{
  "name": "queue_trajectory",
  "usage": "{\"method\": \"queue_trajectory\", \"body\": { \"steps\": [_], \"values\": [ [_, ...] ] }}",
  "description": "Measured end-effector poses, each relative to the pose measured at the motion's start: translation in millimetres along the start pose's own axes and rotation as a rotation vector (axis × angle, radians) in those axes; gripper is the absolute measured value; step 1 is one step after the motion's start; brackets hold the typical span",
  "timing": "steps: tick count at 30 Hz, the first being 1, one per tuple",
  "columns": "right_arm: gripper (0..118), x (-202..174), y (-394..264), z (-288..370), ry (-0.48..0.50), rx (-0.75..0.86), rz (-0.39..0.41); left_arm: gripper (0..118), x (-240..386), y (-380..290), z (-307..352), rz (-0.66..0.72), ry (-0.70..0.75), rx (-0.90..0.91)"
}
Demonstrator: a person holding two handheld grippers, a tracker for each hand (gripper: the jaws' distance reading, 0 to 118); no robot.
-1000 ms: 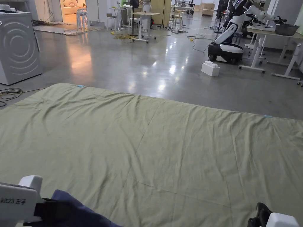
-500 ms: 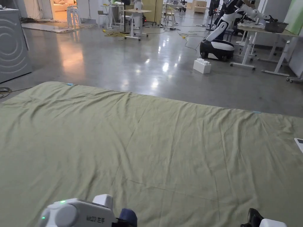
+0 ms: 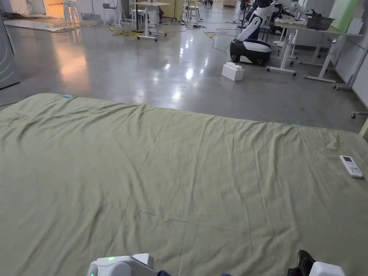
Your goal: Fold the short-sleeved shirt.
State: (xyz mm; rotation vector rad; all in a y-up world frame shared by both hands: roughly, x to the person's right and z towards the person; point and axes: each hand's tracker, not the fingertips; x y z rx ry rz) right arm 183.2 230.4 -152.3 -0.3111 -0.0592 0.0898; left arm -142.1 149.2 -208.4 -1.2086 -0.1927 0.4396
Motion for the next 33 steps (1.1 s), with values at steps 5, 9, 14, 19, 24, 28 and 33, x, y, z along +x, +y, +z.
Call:
{"method": "queue_trajectory", "body": {
  "steps": [5, 9, 14, 19, 24, 28, 33],
  "values": [
    [1, 1.0, -0.9, 1.2, -0.001, 0.005, 0.004, 66, 1.2, -2.4, 33.3, -0.003, -0.091, 0.055],
    [1, 2.8, -2.1, 1.2, -0.003, 0.0, 0.0, 66, -8.4, -1.9, 66.6, 0.027, -0.157, 0.155],
    [1, 2.9, -3.6, -0.1, -0.002, -0.008, -0.017, 40, -19.0, -7.1, 58.4, 0.023, -0.117, 0.171],
    [1, 1.3, -5.3, -1.2, 0.003, -0.017, -0.022, 19, -7.0, -21.9, 18.1, -0.052, -0.017, 0.024],
    [1, 0.8, -6.5, 0.0, 0.004, -0.017, -0.007, 16, 10.5, -33.5, 4.0, -0.066, -0.089, 0.022],
    [1, 1.8, -8.8, -1.9, 0.001, -0.025, -0.012, 16, 28.4, -38.1, 0.9, -0.151, -0.137, 0.039],
    [1, 1.4, -9.8, -3.6, 0.002, -0.031, -0.015, 16, 31.3, -40.1, -21.0, -0.148, -0.108, 0.039]
  ]
}}
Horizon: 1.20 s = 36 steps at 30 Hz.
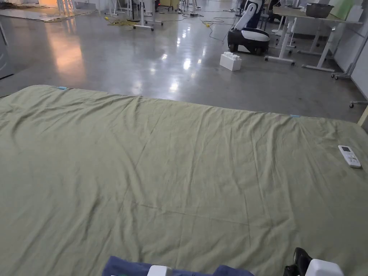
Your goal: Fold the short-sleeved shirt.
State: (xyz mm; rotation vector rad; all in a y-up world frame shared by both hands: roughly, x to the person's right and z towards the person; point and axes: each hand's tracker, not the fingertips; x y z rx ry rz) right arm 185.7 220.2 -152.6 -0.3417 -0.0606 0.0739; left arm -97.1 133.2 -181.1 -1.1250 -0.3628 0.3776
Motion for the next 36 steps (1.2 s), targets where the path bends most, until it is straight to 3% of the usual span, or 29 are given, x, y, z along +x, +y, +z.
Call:
{"method": "queue_trajectory", "body": {
  "steps": [9, 10, 13, 19, 23, 27, 33, 36],
  "values": [
    [1, -3.9, 3.6, -0.7, 0.005, 0.003, 0.007, 17, -0.8, 6.0, 23.9, 0.005, -0.043, 0.011],
    [1, -4.1, 4.0, -1.3, 0.006, 0.005, 0.009, 23, -3.7, 8.9, 34.5, 0.014, -0.066, 0.027],
    [0, -4.7, 6.9, -2.0, 0.008, 0.011, 0.017, 65, -20.7, 19.1, 69.4, 0.024, -0.092, 0.1],
    [1, -7.7, 14.9, -2.5, 0.014, 0.025, 0.025, 88, -100.4, 33.1, 124.3, 0.075, -0.02, 0.193],
    [1, -12.3, 17.5, -1.9, 0.021, 0.032, 0.029, 88, -161.7, 29.6, 130.7, 0.161, -0.038, 0.21],
    [1, -17.7, 17.3, -3.0, 0.033, 0.023, 0.021, 88, -210.2, 21.1, 112.1, 0.305, -0.171, 0.12],
    [1, -22.3, 16.6, -1.4, 0.041, 0.015, 0.01, 87, -232.8, 3.8, 83.9, 0.375, -0.41, 0.173],
    [1, -23.5, 17.4, -0.3, 0.043, 0.013, 0.003, 81, -241.9, 4.2, 62.4, 0.404, -0.448, 0.16]
  ]
}}
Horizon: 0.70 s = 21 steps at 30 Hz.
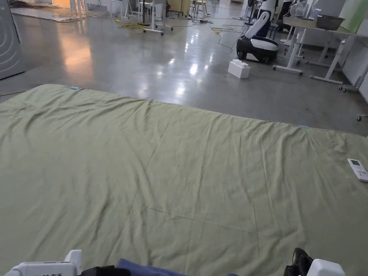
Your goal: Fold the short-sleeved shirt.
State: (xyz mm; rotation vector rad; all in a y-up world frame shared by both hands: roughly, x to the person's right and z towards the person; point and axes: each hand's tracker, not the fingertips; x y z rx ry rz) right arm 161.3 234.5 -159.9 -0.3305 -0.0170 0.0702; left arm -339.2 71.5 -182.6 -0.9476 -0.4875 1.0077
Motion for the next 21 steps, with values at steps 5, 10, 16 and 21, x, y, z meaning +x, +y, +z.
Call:
{"method": "queue_trajectory", "body": {
  "steps": [5, 10, 16, 21],
  "values": [
    [1, 0.6, 2.1, 1.1, -0.01, 0.002, 0.01, 27, 38.3, -28.9, -39.4, -0.159, 0.109, -0.04],
    [1, 4.6, 1.9, 1.9, -0.02, 0.002, 0.018, 12, 46.4, -25.3, -31.1, -0.107, 0.095, -0.034],
    [1, 7.6, 0.3, 0.5, -0.022, -0.007, 0.021, 10, 74.2, -3.8, -0.4, -0.206, 0.135, -0.012],
    [1, 7.4, -0.1, -1.1, -0.015, -0.006, 0.018, 10, 104.6, 19.1, 41.4, -0.285, 0.291, 0.019]
  ]
}}
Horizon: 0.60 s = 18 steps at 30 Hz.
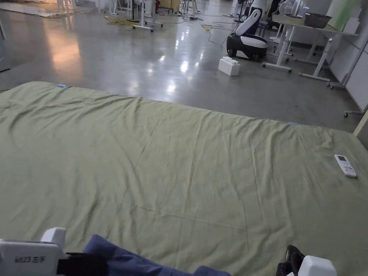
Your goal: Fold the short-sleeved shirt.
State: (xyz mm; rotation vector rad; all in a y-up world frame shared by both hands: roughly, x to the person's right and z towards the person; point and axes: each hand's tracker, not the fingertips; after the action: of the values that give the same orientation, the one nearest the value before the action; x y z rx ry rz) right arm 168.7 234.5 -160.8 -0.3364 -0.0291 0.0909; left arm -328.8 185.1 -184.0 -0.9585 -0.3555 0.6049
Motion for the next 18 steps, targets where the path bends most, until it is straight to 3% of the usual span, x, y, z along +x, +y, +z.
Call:
{"method": "queue_trajectory", "body": {
  "steps": [5, 10, 18],
  "values": [
    [1, -1.9, 0.6, -0.6, 0.011, 0.004, -0.001, 10, 25.2, 17.4, 48.5, -0.083, 0.211, 0.004],
    [1, -5.2, -2.0, -2.7, 0.022, 0.003, -0.01, 10, 51.1, 22.4, 56.0, -0.154, 0.383, -0.027],
    [1, -7.8, -4.5, -3.6, 0.034, -0.004, -0.019, 10, 102.0, 12.2, 32.4, -0.145, 0.369, -0.053]
  ]
}}
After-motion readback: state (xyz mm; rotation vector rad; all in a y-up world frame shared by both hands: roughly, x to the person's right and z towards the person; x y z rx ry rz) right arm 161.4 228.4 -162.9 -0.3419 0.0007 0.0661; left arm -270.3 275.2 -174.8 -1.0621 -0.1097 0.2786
